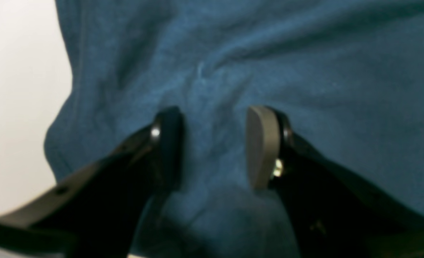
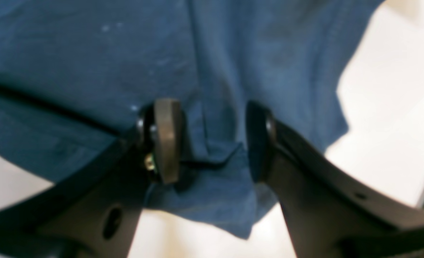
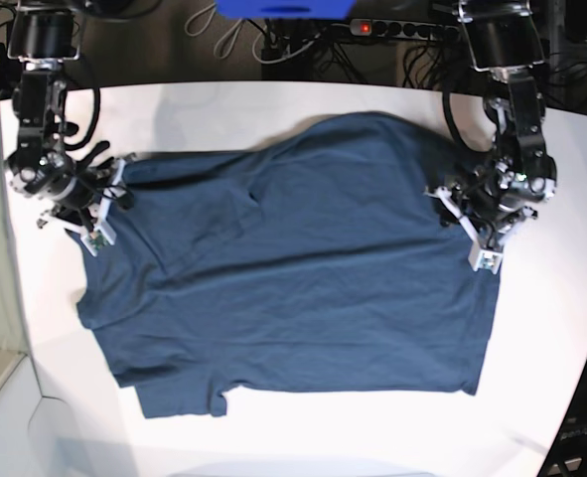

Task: Layout the t-shirt on the table in an organized manner, then fold the t-shirt properly
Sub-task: 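Pull the shoulder corner with the right gripper away from the left gripper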

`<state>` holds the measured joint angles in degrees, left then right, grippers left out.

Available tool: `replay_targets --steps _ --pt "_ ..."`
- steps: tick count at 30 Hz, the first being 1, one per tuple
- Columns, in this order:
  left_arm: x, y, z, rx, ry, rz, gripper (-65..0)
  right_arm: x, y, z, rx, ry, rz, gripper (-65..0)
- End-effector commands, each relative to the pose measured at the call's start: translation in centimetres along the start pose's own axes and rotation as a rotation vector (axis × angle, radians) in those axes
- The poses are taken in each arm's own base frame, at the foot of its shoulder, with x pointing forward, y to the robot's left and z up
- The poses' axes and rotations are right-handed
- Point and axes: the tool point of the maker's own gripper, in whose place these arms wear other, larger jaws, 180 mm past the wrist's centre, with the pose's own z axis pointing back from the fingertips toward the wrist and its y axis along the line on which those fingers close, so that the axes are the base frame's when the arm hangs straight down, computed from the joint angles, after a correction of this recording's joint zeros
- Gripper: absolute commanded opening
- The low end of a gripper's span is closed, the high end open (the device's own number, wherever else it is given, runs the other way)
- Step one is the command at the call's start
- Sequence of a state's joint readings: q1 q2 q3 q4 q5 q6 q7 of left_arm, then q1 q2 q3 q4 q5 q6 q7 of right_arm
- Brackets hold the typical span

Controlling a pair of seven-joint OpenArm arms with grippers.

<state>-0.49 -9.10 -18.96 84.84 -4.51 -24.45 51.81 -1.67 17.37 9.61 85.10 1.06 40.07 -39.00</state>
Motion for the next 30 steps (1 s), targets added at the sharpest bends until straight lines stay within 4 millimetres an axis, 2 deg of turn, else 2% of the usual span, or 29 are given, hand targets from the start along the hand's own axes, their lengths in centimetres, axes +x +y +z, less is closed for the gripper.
replay_targets --steps 1,5,7,8,12,13,18,23,30 --pt "1.6 0.4 0.4 0.010 -0.049 -0.007 -36.1 1.1 -0.9 0.5 -0.019 -0.038 0.009 -35.2" --pt "1.6 0.4 0.4 0.010 -0.049 -0.007 -36.1 0.2 -0.3 0.5 -0.009 -0.024 0.006 -35.5" --pt "1.6 0.4 0.4 0.010 -0.049 -0.007 -36.1 0.3 -0.3 0.5 -0.007 -0.028 0.005 -38.2" --pt "1.6 0.4 0.4 0.010 -0.049 -0.007 -36.1 0.3 -0.3 0.5 -0.007 -0.030 0.005 -41.8" --pt "1.6 0.4 0.4 0.009 -0.049 -0.006 -36.1 0.5 -0.4 0.5 -0.009 -0.031 0.005 -62.9" --pt "1.6 0.4 0.4 0.009 -0.049 -0.006 -36.1 0.6 -0.4 0.5 -0.011 -0.032 0.006 -65.0" --pt "1.7 0.4 0.4 0.008 -0.049 -0.005 -36.1 2.2 -0.6 1.7 -0.036 -0.078 0.041 -65.0" --pt "1.7 0.4 0.4 0.008 -0.049 -0.005 -36.1 3.7 -1.3 4.0 -0.092 -0.137 0.061 -65.0" --pt "1.7 0.3 0.4 0.007 -0.051 -0.007 -36.1 3.5 -1.2 5.8 -0.129 -0.106 0.100 -65.0"
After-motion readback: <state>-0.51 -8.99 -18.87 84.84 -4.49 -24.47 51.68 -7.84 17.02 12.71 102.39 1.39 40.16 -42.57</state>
